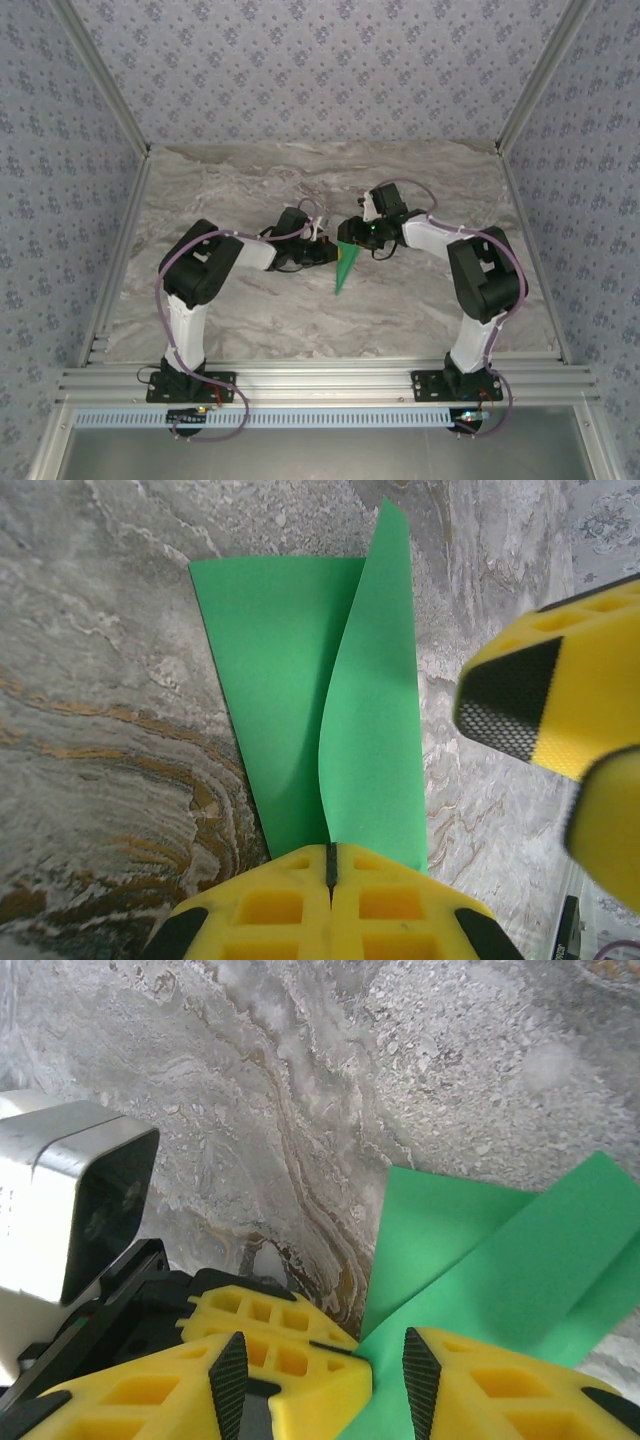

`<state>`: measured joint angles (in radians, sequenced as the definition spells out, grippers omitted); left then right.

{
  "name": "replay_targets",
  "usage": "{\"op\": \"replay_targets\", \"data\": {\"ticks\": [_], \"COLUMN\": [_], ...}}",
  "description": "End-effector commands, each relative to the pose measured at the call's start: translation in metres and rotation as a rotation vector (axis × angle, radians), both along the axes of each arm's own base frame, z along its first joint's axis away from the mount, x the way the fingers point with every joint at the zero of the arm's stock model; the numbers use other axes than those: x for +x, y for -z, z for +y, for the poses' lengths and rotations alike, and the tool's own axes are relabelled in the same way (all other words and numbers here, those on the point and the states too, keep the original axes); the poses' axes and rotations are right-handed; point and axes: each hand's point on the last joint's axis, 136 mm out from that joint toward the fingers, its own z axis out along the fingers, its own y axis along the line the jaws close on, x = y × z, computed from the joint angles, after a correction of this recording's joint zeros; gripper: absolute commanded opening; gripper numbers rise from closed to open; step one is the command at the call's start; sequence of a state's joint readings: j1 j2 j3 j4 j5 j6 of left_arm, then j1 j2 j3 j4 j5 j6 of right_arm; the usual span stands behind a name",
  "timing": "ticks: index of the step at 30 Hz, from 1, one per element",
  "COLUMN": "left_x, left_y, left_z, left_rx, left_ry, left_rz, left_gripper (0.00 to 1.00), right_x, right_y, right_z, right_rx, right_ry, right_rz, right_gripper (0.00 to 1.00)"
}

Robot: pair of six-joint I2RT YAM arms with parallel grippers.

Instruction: Fold a paper plane with a square sheet of paper (fold left side to right side)

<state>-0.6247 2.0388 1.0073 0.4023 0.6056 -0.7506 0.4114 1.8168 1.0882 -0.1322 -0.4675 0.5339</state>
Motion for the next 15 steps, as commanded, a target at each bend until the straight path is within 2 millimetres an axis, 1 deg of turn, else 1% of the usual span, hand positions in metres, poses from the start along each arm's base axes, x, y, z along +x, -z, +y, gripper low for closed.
{"op": "replay_targets", "data": {"ticks": [1,10,15], "left_x": [-0.002,-0.001,-0.002], "left_y": [0.020,0.020,0.022], "left_z": [0.002,0.002,0.001], "left_rx": [0.059,0.061,0.064], "left_ry": [0.002,0.006,0.008], "left_rz": [0.016,0.015,0.019], "left_gripper": [0.00,0.00,0.00], "right_x": [0.006,-0.001,-0.004], "right_y": [0.001,0.024,0.028], "right_z": [0.005,-0.003,-0.008], "right_rx": [-0.006,-0.070,-0.102], "right_ry": [-0.005,-0.008,-0.008], "right_rz": [0.007,0.064,0.066], "right_gripper": [0.49,0.49,0.49]}}
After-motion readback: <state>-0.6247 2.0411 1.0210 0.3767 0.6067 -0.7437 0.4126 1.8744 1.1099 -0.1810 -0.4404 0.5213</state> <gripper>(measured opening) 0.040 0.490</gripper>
